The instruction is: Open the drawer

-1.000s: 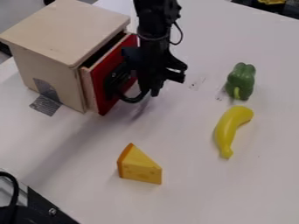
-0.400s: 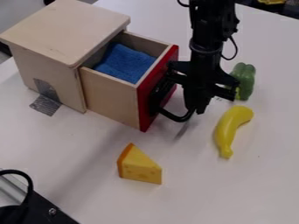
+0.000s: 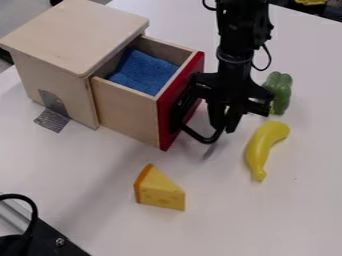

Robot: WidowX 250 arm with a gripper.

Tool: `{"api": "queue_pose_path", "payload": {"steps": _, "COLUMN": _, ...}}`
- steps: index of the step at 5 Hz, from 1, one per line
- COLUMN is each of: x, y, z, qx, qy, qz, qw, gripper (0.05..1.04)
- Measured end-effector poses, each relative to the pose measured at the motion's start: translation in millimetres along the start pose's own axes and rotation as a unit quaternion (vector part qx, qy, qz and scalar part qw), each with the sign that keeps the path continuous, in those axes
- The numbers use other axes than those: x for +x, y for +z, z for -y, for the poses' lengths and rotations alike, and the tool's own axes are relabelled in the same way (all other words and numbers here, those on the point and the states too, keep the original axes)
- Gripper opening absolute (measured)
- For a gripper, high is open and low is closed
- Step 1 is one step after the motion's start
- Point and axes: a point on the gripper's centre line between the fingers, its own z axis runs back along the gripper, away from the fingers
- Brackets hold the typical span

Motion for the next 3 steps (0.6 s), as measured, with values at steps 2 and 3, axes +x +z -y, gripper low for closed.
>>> {"api": "queue_pose_path", "payload": {"steps": 2, "x": 2, "y": 49, "z": 4, "qx": -0.01, "qy": -0.006, "qz": 0.033, "qw": 0.9994, "gripper": 0.951}}
{"api": "queue_pose_path", "payload": {"steps": 3, "x": 0, "y": 61, "z": 8, "qx": -0.011, "qy": -0.012, "qz": 0.033, "qw": 0.9993, "gripper": 1.0}}
